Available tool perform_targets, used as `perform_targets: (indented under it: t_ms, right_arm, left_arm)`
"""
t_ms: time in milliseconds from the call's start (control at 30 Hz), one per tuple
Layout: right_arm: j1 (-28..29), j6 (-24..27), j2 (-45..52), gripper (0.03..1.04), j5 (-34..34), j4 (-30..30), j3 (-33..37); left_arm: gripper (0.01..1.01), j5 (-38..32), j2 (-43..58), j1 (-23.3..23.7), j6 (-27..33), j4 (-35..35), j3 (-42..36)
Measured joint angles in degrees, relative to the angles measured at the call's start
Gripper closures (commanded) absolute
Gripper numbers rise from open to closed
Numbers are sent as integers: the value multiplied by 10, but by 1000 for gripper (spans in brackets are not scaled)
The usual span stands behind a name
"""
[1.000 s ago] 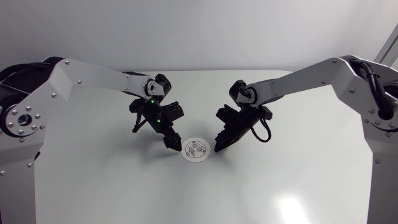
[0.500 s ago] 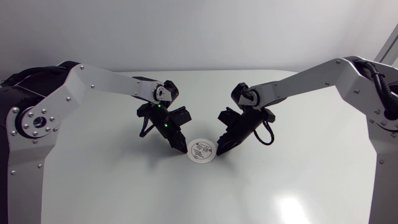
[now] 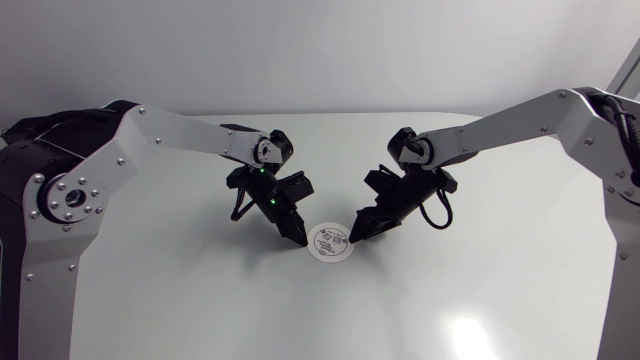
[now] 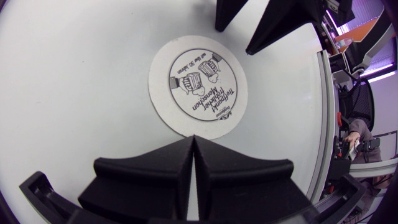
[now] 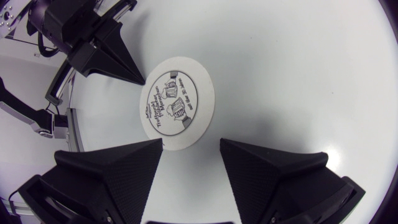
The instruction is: Turn the coaster over.
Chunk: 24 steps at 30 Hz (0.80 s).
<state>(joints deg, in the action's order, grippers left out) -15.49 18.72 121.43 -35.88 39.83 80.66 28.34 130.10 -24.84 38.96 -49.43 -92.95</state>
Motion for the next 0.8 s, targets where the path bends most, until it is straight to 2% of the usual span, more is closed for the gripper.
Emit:
perform_targets:
  t_ms: [300, 500, 600, 800]
  right_arm:
    - [-25, -30, 38, 259, -46, 15, 54]
    - [-26, -39, 49, 297, -65, 39, 70]
    - [-33, -40, 49, 364, -95, 53, 70]
    - [-59, -40, 48, 362, -110, 74, 78]
  left_arm:
    - [1008, 2, 0, -1, 0, -9, -1]
    - [1008, 0, 0, -2, -7, -16, -4]
    - [1008, 7, 3, -5, -7, -10, -6]
    - [1008, 13, 5, -15, -7, -7, -8]
